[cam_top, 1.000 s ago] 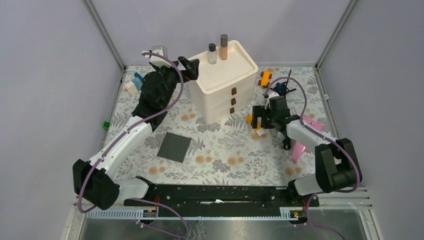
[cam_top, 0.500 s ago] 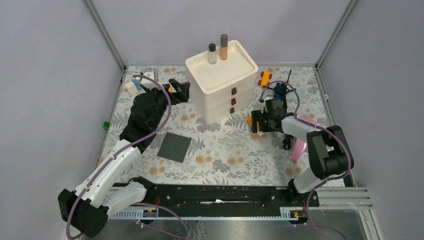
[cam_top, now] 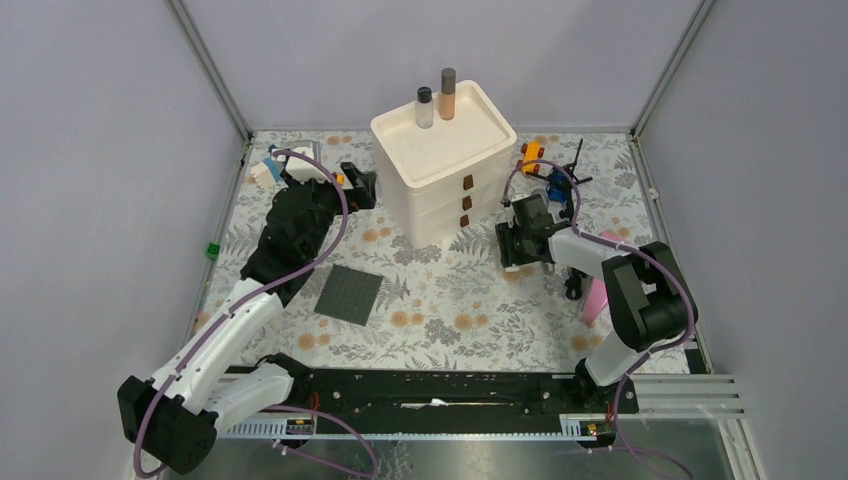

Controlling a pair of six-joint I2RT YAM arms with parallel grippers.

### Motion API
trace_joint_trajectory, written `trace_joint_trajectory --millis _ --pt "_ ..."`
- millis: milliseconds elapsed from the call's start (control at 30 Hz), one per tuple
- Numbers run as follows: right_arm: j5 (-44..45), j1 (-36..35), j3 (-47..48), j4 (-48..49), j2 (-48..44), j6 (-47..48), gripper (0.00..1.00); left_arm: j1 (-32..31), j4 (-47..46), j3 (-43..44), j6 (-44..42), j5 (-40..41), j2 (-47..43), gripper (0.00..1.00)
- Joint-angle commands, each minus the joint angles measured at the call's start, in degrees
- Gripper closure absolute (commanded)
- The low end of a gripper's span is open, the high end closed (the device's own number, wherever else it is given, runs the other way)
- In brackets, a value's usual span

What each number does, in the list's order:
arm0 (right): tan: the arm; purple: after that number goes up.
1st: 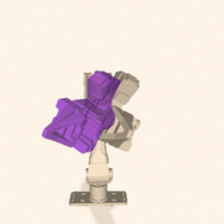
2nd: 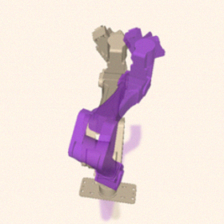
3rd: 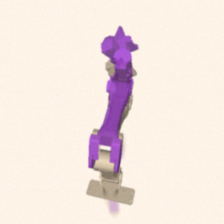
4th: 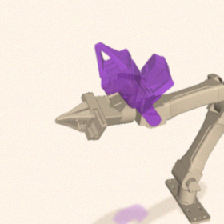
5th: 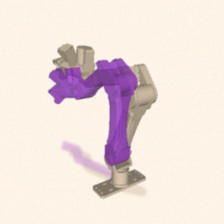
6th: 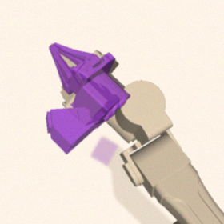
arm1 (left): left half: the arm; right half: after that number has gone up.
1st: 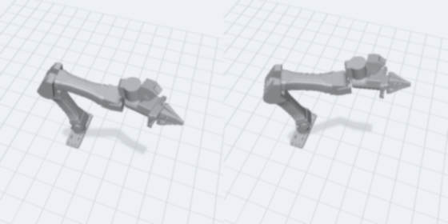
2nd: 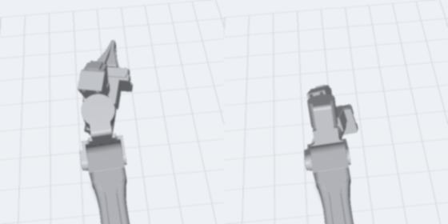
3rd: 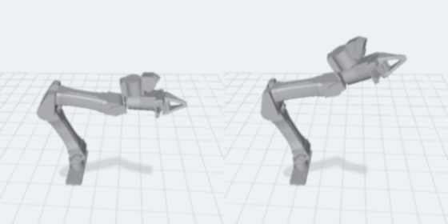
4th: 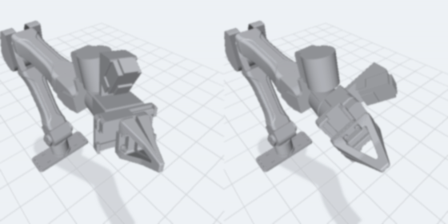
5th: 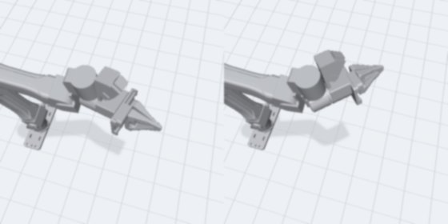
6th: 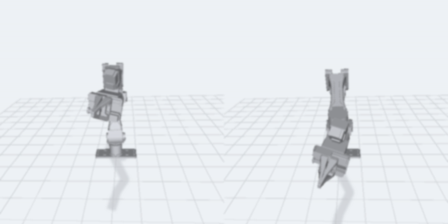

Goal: Organize the makeup
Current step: Pick up the makeup from the center of the board.

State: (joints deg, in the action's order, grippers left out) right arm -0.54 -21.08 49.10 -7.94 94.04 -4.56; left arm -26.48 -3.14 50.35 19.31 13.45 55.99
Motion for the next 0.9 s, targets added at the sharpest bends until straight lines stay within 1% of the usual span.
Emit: trace_joint_trajectory --millis 0,167,267,300,367,433,500,600,733,767,867 --pt "3.13 -0.71 0.92 -3.48 1.85 -0.55 0.50 0.42 -1.45 -0.05 -1.16 1.64 -1.14 0.03" --pt "3.64 -0.80 0.83 -3.51 1.18 -1.77 0.65 0.48 -0.90 0.25 -0.16 0.44 -0.87 0.03" --pt "2.44 -0.80 0.45 -3.48 -0.30 -2.29 0.78 0.46 0.05 1.62 0.63 -2.91 -0.33 0.04" --pt "1.60 -0.80 0.16 -3.47 -1.19 -2.41 0.81 0.46 0.61 2.25 0.76 -4.67 -0.02 0.05" --pt "0.72 -0.80 -1.14 -2.85 -3.91 -2.75 0.82 0.46 1.38 3.61 1.05 -8.74 0.61 0.07" --pt "-2.73 -0.80 -3.13 -1.41 -8.09 -2.96 0.83 0.46 1.64 4.44 3.05 -12.77 1.03 0.09" --pt "-6.20 -0.80 -5.98 0.84 -13.61 -3.76 0.84 0.31 0.88 4.52 5.86 -17.83 1.18 0.11" --pt "-13.44 -0.80 -12.10 6.55 -24.34 -6.79 0.86 -0.75 -2.24 3.64 10.56 -22.46 0.93 0.15" --pt "-26.33 -0.81 -19.87 17.00 -39.60 -12.65 0.86 -5.13 -5.37 3.23 14.27 -24.69 1.72 0.20" --pt "-28.20 -0.83 -20.90 19.43 -42.29 -14.05 0.86 -7.36 -5.73 3.64 14.53 -24.66 2.20 0.21" --pt "-30.51 -0.91 -22.08 21.58 -48.19 -16.87 0.87 -12.78 -5.97 5.16 14.68 -23.21 4.47 0.22"
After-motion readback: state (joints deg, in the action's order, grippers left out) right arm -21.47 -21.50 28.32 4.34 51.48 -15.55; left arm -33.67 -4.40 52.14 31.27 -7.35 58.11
